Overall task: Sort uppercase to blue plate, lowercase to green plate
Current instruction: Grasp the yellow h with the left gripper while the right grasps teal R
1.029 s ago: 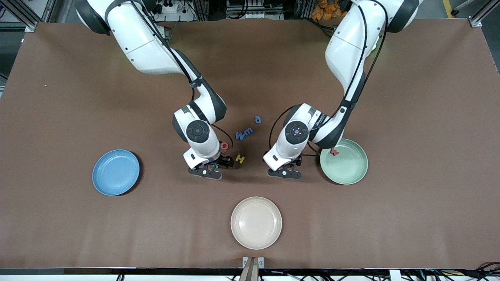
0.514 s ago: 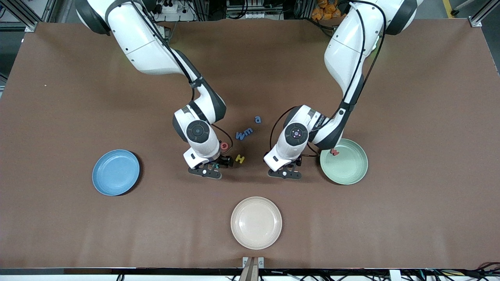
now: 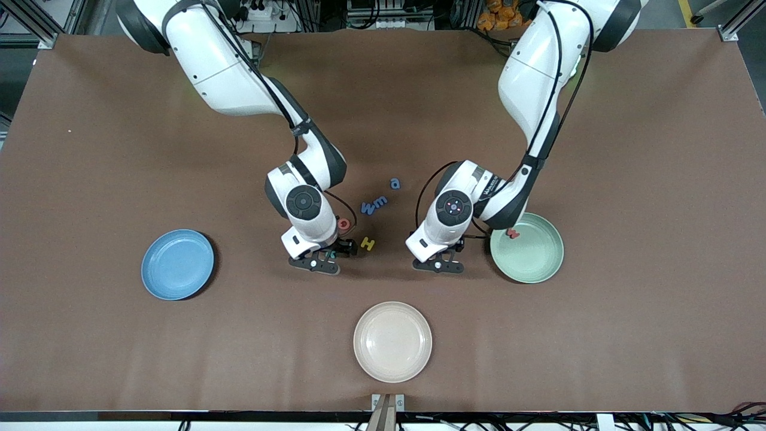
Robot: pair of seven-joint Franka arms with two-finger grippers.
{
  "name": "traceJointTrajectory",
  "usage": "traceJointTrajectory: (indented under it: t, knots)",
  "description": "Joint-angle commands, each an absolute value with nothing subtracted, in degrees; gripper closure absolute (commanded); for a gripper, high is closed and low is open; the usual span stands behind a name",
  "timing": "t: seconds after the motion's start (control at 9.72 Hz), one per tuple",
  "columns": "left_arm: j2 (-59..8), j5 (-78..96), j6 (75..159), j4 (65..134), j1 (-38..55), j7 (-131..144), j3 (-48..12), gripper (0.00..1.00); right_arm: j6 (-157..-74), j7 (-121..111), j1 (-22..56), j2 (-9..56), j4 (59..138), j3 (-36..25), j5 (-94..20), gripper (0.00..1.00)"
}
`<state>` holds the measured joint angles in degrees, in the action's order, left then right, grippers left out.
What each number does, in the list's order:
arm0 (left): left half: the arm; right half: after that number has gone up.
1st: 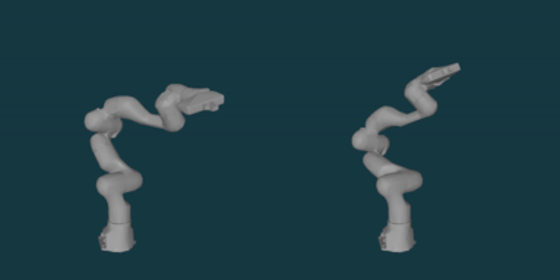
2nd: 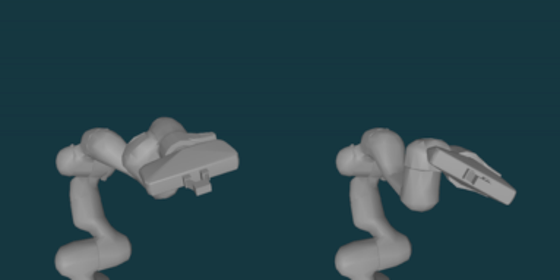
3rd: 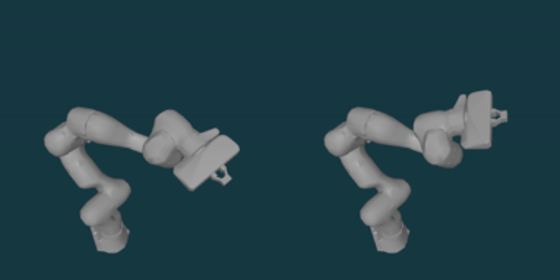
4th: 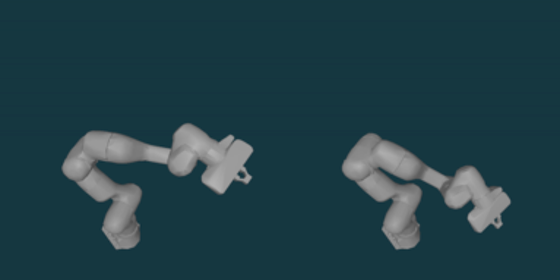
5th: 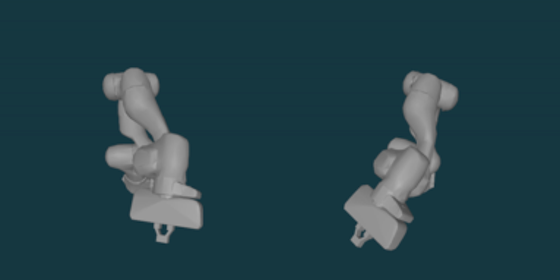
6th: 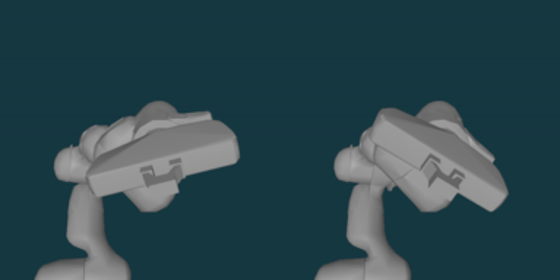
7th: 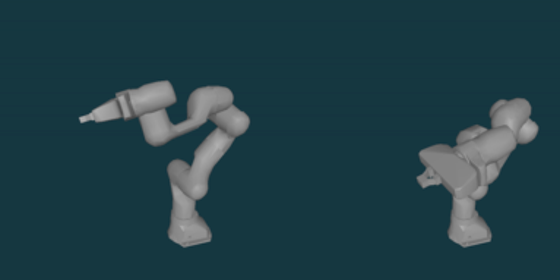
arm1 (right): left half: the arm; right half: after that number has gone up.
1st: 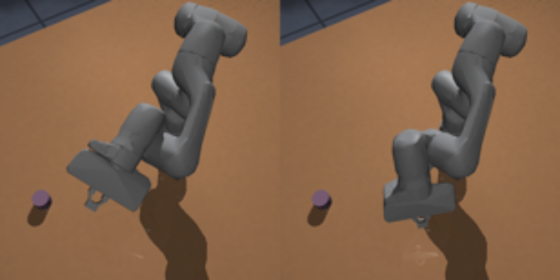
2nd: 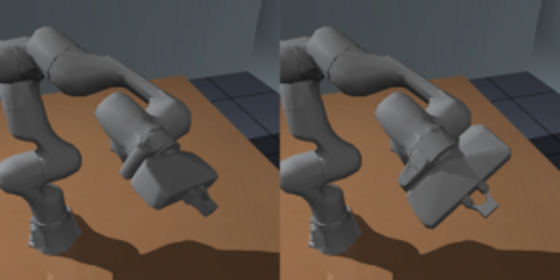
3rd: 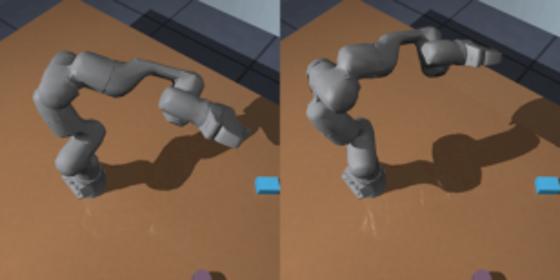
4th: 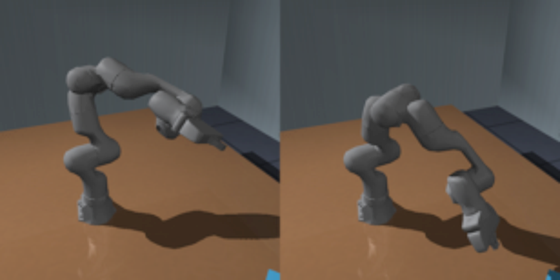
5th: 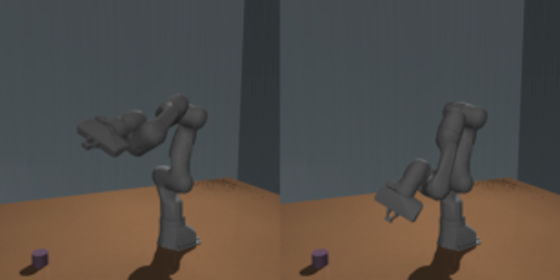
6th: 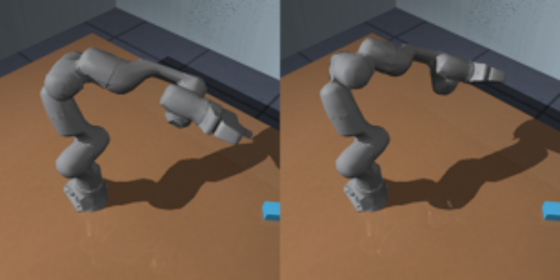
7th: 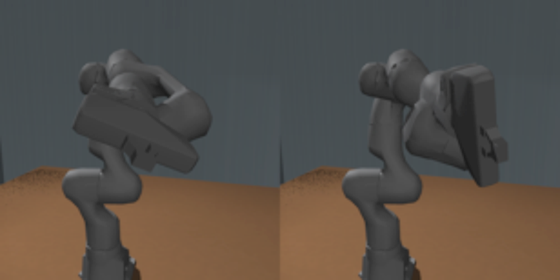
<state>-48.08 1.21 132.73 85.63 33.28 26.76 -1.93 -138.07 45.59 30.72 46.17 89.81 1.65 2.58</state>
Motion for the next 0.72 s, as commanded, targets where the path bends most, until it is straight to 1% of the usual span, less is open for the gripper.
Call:
traceJointTrajectory:
  t: [0.0,0.1,0.21,0.31,0.41,0.62]
  knots:
    - [-47.46,-0.09,130.44,86.49,33.13,27.51,-1.93,0.45,-138.69,44.91,30.59,46.14,90.00,1.93,1.93,0.00]
    - [-47.46,-0.09,130.08,86.40,33.13,27.51,-1.93,0.49,-138.69,44.91,30.59,46.14,90.00,1.93,1.93,0.00]
    - [-47.46,-0.09,130.08,86.40,33.13,27.42,-1.93,0.51,-138.69,45.61,30.67,46.14,90.00,1.93,1.93,0.70]
    - [-47.46,-0.09,130.08,86.31,33.13,27.42,-1.93,0.57,-138.69,45.62,30.67,46.06,90.00,1.93,1.93,1.00]
    - [-47.46,-0.09,130.08,86.31,33.13,27.42,-1.85,0.58,-138.69,45.62,30.50,46.05,90.09,1.93,1.93,1.00]
    - [-47.55,-0.09,130.08,86.13,33.22,27.42,-1.93,0.63,-138.69,45.62,30.41,45.79,90.09,1.93,1.85,1.00]
